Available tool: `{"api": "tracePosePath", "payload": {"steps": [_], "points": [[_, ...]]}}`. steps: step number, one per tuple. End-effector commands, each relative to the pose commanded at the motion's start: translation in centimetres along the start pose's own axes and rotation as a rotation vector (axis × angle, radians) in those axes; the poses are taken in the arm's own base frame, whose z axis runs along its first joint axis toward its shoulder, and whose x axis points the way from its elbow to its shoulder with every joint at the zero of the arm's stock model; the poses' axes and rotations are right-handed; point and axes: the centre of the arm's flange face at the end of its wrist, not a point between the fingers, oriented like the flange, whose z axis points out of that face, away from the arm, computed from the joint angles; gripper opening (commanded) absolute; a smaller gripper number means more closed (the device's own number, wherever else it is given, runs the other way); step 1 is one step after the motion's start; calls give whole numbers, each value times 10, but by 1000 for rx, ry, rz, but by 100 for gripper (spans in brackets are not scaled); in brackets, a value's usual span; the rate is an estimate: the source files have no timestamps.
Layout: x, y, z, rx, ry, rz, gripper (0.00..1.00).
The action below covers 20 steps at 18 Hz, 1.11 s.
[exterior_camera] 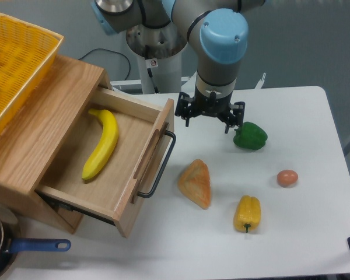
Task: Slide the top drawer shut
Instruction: 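Lower the gripper beside the drawer front near its black handle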
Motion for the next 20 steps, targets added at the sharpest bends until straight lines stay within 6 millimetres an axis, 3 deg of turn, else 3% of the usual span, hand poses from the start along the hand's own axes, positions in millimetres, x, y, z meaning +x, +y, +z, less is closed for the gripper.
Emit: {"api": "tracePosePath", "payload": {"steps": [8,20], "points": [[-8,-17,6,79,-21,-98,100],[17,-29,20,58,-1,-85,100]]}}
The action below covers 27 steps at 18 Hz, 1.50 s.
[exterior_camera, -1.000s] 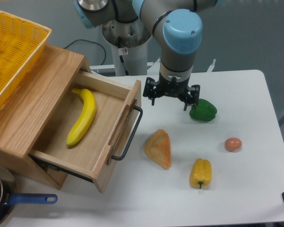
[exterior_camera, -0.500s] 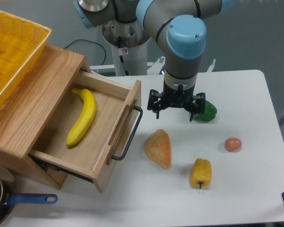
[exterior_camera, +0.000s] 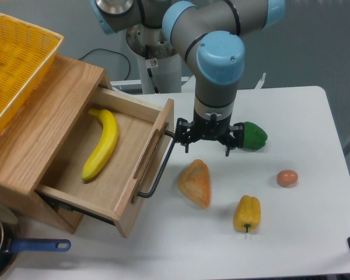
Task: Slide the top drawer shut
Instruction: 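Lower the gripper beside the drawer front near its black handle, then push the drawer front with the gripper into the wooden cabinet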
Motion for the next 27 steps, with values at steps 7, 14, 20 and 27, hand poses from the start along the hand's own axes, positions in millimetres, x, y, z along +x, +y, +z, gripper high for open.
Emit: {"api": "tracePosePath", "payload": {"steps": [7,14,20,27], "points": [[7,-2,0,-2,1,6,100],[19,-6,1,-3,2,24,100],[28,-8,1,-4,5,38,100],[39,-10,3,-6,6,33,100]]}}
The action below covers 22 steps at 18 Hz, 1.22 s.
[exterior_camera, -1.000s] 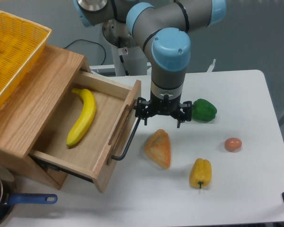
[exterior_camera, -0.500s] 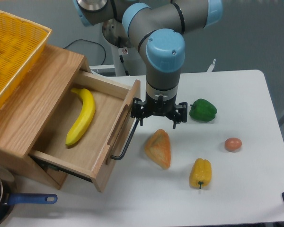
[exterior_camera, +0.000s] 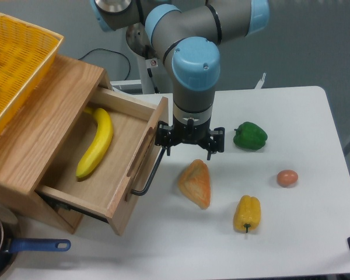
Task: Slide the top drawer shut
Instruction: 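Push the drawer front with the gripper into the wooden cabinet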
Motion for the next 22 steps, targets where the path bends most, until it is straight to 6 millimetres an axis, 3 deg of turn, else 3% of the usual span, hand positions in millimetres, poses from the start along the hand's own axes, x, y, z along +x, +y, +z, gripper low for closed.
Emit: {"api": "tracePosePath", "payload": {"steps": [13,22], "points": [[29,-2,9,-31,16,21,100],[24,1,-1,-22,12,17,100]]}}
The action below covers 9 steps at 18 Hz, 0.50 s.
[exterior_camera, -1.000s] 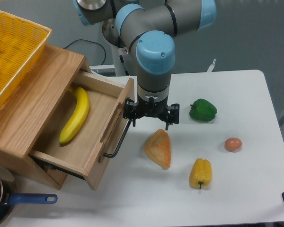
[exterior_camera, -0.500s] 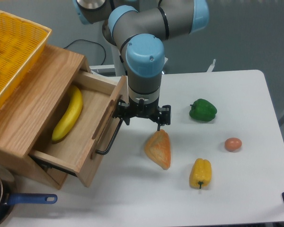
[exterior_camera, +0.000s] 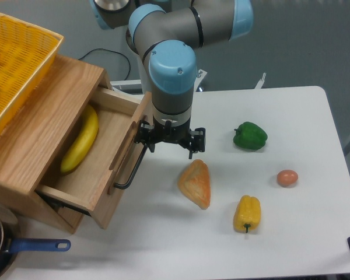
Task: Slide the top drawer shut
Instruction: 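Push the drawer front with the gripper into the wooden cabinet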
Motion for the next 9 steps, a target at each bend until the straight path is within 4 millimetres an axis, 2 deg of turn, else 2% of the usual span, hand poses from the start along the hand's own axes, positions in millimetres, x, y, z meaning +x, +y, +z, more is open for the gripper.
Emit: {"api": "tracePosePath", "payload": {"steps": [9], "points": [[5,2,2,-17,18,-1,100]]}}
